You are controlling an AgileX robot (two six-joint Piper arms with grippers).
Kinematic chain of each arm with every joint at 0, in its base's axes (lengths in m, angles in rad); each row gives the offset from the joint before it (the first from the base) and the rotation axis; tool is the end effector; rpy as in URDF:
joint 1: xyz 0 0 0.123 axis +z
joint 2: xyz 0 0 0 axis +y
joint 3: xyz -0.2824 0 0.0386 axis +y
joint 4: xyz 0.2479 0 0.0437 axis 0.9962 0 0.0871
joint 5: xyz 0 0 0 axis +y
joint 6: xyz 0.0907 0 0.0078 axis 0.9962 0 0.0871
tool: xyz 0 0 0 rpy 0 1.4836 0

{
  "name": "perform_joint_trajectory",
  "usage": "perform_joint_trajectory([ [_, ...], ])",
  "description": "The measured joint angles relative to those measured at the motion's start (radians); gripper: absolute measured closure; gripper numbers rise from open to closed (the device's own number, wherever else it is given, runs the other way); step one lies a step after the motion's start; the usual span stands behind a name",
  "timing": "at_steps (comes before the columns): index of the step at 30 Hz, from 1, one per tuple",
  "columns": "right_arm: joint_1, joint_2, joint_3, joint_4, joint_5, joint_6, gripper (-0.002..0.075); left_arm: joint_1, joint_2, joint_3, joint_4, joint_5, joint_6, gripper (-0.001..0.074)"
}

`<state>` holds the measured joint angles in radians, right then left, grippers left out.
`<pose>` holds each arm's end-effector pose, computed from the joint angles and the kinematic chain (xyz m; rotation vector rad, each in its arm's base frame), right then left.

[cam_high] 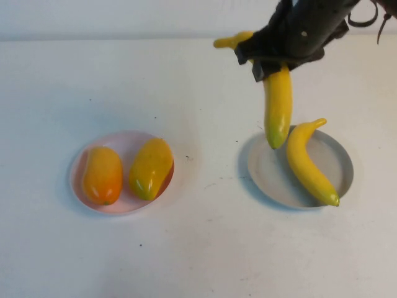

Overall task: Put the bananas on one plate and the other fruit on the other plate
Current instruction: Put another type of fruit in the right plate

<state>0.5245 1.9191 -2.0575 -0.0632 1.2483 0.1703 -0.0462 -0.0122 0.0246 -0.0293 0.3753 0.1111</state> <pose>0.3658 0.2053 0.3752 -0.4620 2.5582 0.1686 0.0524 -0.0034 0.1717 0.1290 1.8667 0.0159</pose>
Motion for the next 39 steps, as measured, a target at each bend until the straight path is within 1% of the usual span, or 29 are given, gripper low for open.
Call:
perform_joint_trajectory([
  [5,-0.016,0.004,0.182,-0.003,0.0,0.009,0.0412,0.0,0.0,0.0,0.0,0.0,0.0,0.0733],
  [8,-0.016,0.043,0.235,-0.003,0.0,0.009,0.0412,0.0,0.0,0.0,0.0,0.0,0.0,0.0733],
  [19,-0.028,0.187,0.246,-0.005,-0.027,0.01,0.041,0.0,0.0,0.0,0.0,0.0,0.0,0.0733],
  [22,-0.038,0.199,0.246,-0.007,-0.027,0.01,0.0386,0.0,0.0,0.0,0.0,0.0,0.0,0.0733],
  [27,-0.045,0.2,0.246,-0.013,-0.027,0.01,0.0298,0.0,0.0,0.0,0.0,0.0,0.0,0.0733],
  [32,-0.045,0.2,0.246,-0.013,-0.027,0.01,0.0263,0.0,0.0,0.0,0.0,0.0,0.0,0.0733],
  [34,-0.045,0.2,0.246,-0.008,-0.027,0.01,0.0265,0.0,0.0,0.0,0.0,0.0,0.0,0.0733],
  [36,-0.045,0.198,0.246,0.016,-0.027,0.01,0.0283,0.0,0.0,0.0,0.0,0.0,0.0,0.0733],
  [39,-0.045,0.18,0.246,0.071,-0.027,0.01,0.0363,0.0,0.0,0.0,0.0,0.0,0.0,0.0733],
])
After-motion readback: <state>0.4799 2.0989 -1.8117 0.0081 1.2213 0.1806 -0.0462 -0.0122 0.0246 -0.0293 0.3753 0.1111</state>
